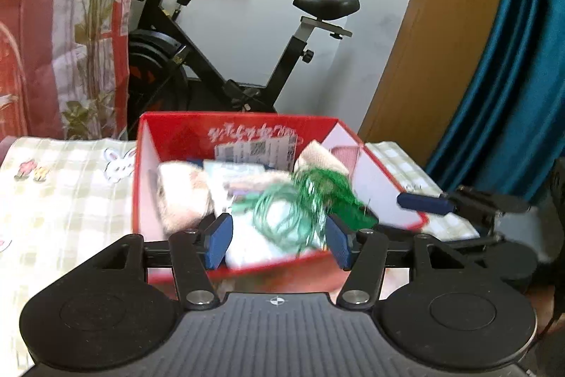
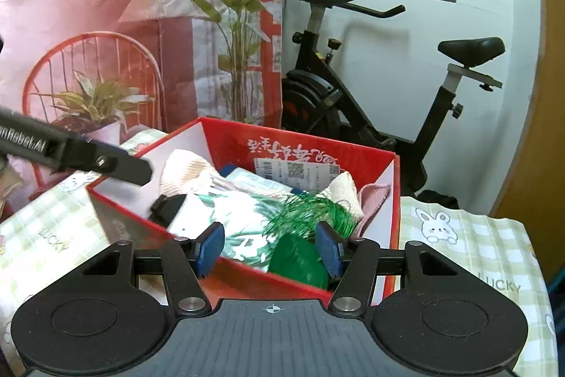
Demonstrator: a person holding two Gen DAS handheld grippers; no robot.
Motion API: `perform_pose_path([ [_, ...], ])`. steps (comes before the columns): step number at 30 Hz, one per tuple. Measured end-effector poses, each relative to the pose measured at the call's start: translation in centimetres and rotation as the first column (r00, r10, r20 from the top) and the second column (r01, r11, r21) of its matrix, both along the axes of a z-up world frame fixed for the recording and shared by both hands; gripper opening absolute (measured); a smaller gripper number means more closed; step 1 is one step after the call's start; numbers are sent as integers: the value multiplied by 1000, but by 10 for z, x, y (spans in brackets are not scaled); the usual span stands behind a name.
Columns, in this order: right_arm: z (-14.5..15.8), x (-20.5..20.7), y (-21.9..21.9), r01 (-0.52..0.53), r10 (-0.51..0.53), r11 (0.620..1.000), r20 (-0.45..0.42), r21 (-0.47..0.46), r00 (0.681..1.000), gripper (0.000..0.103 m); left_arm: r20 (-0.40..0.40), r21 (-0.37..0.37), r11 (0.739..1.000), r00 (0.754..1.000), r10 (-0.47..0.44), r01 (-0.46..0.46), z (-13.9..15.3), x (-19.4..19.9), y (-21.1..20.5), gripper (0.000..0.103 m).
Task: Organize soft objects
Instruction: 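Lower the green pouch into the red box and open both grippers, then move both grippers down to the orange floral oven mitt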
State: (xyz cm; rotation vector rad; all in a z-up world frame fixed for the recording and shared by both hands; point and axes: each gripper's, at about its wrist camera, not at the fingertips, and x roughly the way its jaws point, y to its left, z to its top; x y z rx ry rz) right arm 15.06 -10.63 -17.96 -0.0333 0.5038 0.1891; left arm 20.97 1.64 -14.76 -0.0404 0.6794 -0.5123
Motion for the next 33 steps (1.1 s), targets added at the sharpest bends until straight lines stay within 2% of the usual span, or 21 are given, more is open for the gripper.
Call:
perform_pose_path([
  [7, -8, -42, 2, -14, 15, 999, -12, 46, 1000, 54, -36, 5, 1000, 999, 15, -15, -22, -43, 16, 60],
  [16, -57, -86, 13, 3, 5, 999, -157, 53, 988, 54, -146, 33, 999, 988, 40, -36, -71, -73, 25, 60],
  [24, -92, -108, 7, 74, -46, 993, -286, 89, 957, 54, -235, 37, 999, 971, 41, -33, -103, -81, 28, 60],
  [33, -103, -114, -3, 161, -125, 984, -332, 82, 935, 59, -277, 28, 999, 960, 30, -23, -119, -83, 26, 60],
])
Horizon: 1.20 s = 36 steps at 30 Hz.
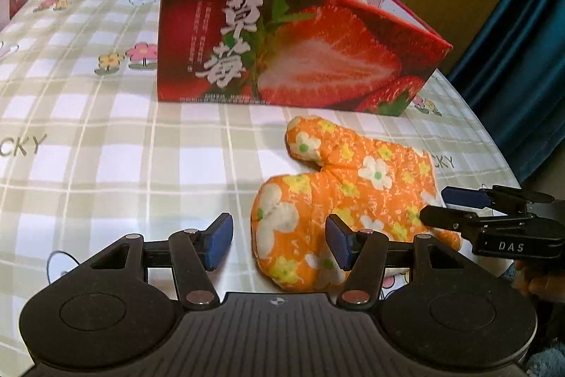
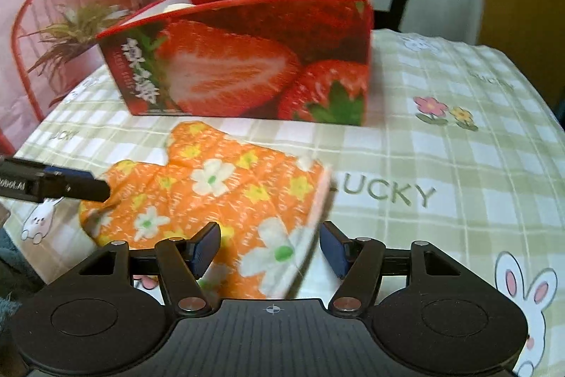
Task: Organize soft objects
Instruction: 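Move both grippers down to the orange floral oven mitt, then close both grippers on the orange oven mitt, then lift the oven mitt with both grippers and carry it over the box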
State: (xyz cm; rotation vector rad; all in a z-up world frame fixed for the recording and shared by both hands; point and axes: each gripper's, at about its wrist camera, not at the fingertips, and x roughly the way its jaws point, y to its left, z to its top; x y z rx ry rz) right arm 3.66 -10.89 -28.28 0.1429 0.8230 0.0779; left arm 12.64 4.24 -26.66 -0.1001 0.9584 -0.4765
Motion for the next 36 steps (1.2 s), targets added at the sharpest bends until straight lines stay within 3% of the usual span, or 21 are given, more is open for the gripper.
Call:
perform_pose_path([
  [14, -7, 22, 22, -97, 98, 995, 10, -36, 995, 52, 23, -1, 1000, 999, -24, 24, -6, -8, -11, 57],
  [16, -7, 26, 25, -110, 110, 993, 11, -36, 994, 45, 19, -7, 1000, 1000, -3, 3, -6, -8, -7, 43],
  [18, -6, 28, 28, -128, 128, 991, 12, -26, 992, 28, 7, -23, 1000, 1000, 20, -20, -6, -7, 0, 35],
  [19, -6, 28, 30, -138, 139, 990, 12, -29, 990, 26, 4, -31, 999, 1000, 28, -28, -6, -6, 2, 27],
  [23, -2, 27, 33, -151, 152, 988, 27, -42, 988, 18, 14, -46, 998, 999, 37, -36, -1, -7, 6, 18],
  [30, 29, 21, 32, -164, 168, 985, 124, -44, 978, 16, 107, -61, 998, 993, 42, -36, 26, -13, 9, 14],
  [36, 84, 31, 28, -186, 195, 981, 257, -61, 946, 15, 261, -73, 997, 964, 46, -28, 81, -16, 10, 14],
])
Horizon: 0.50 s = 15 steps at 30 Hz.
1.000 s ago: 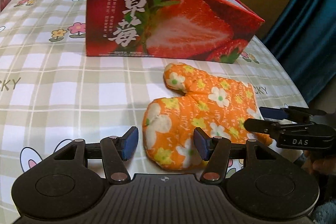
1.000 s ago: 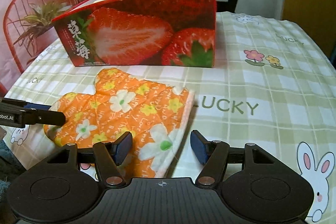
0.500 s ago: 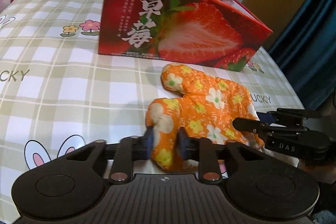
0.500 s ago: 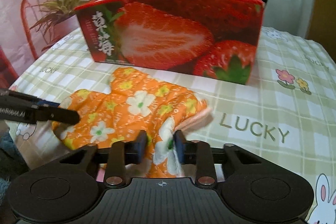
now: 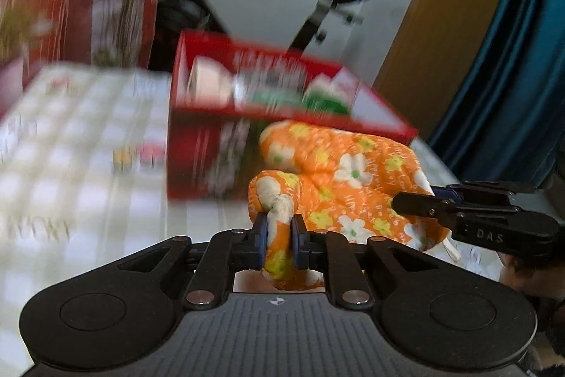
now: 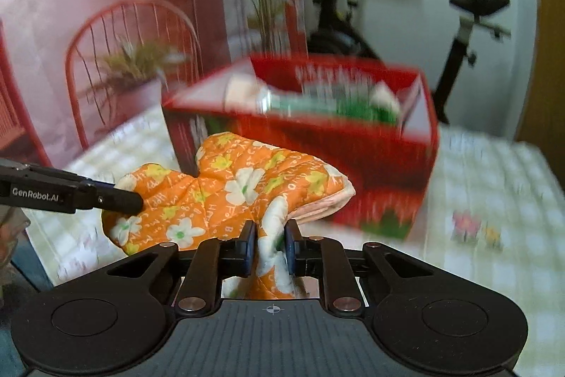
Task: Organize soft objects
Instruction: 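Lift the oven mitt with both grippers and carry it over the box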
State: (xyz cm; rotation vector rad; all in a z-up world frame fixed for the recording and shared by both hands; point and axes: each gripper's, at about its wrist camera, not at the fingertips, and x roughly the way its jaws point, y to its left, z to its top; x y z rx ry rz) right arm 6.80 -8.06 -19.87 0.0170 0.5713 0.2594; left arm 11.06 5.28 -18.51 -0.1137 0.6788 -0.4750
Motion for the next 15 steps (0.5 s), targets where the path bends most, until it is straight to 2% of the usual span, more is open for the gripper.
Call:
perform_pose_path([
  [3, 28, 17, -2, -8, 9, 1000, 59, -16, 998, 15, 73, 9, 1000, 997, -1, 1, 27, 9, -5, 15],
  [8, 62, 58, -8, 7, -1, 999, 130, -50, 992, 15, 151, 17, 1000, 988, 23, -26, 60, 49, -17, 14],
  [12, 71, 98, -19, 41, -31, 997, 143, -68, 989, 15, 169, 75, 996, 985, 28, -41, 66, 88, -32, 14],
  [15, 64, 126, -24, 59, -48, 995, 122, -85, 991, 15, 145, 113, 992, 989, 31, -48, 61, 114, -41, 14],
])
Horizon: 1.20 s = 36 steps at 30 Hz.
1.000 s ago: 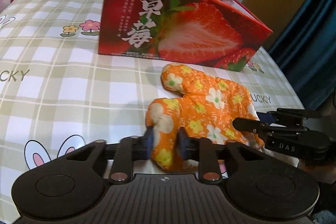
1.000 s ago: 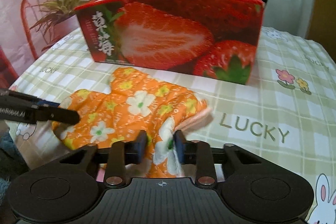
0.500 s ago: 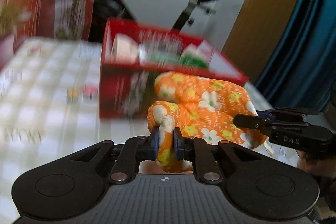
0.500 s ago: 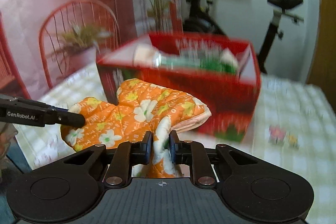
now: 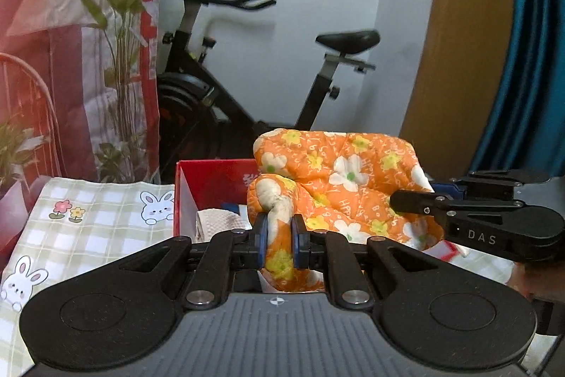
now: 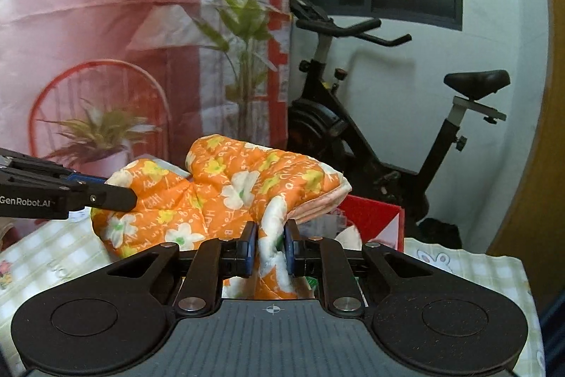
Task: Organize soft objects
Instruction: 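Lift the oven mitt with both grippers and carry it over the box, then lower the oven mitt into the red box and open both grippers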
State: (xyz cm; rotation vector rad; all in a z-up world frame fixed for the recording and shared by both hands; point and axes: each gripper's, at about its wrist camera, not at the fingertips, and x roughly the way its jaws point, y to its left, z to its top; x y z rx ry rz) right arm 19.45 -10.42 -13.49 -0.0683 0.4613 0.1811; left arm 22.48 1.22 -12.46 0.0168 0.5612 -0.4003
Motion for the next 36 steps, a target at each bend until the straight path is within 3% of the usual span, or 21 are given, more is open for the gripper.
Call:
perform_pose_path([
  [4, -23, 33, -5, 28, -28, 1000, -77, 0, 997, 15, -99, 24, 1000, 995, -6, 8, -18, 27, -7, 14],
  [8, -51, 55, -8, 66, -52, 996, -199, 62, 979, 15, -251, -6, 999, 967, -32, 31, -42, 51, -11, 14],
  [14, -71, 72, -8, 79, -50, 993, -285, 90, 957, 15, -309, 43, 997, 950, -41, 57, -56, 67, -20, 14],
  [20, -75, 73, -10, 96, -63, 990, -294, 100, 954, 16, -293, 70, 995, 955, -50, 73, -59, 66, -18, 15],
  [23, -68, 65, -12, 111, -86, 990, -264, 81, 961, 30, -267, 70, 994, 962, -57, 79, -55, 63, -17, 35],
  [25, -63, 59, -16, 118, -95, 990, -246, 81, 965, 36, -241, 70, 995, 969, -48, 66, -50, 58, -15, 63],
  [28, -52, 46, -21, 138, -116, 987, -219, 85, 969, 57, -185, 75, 996, 982, -33, 48, -37, 46, -12, 86],
  [31, -38, 31, -25, 162, -145, 982, -164, 93, 976, 76, -126, 82, 996, 992, -26, 36, -21, 32, -10, 97],
  [33, -28, 20, -24, 167, -155, 981, -126, 95, 980, 100, -99, 83, 996, 995, -11, 20, -9, 22, -8, 100],
  [36, -11, 3, -23, 149, -142, 984, -76, 101, 987, 102, -60, 81, 997, 998, 8, -4, 9, 4, -5, 103],
])
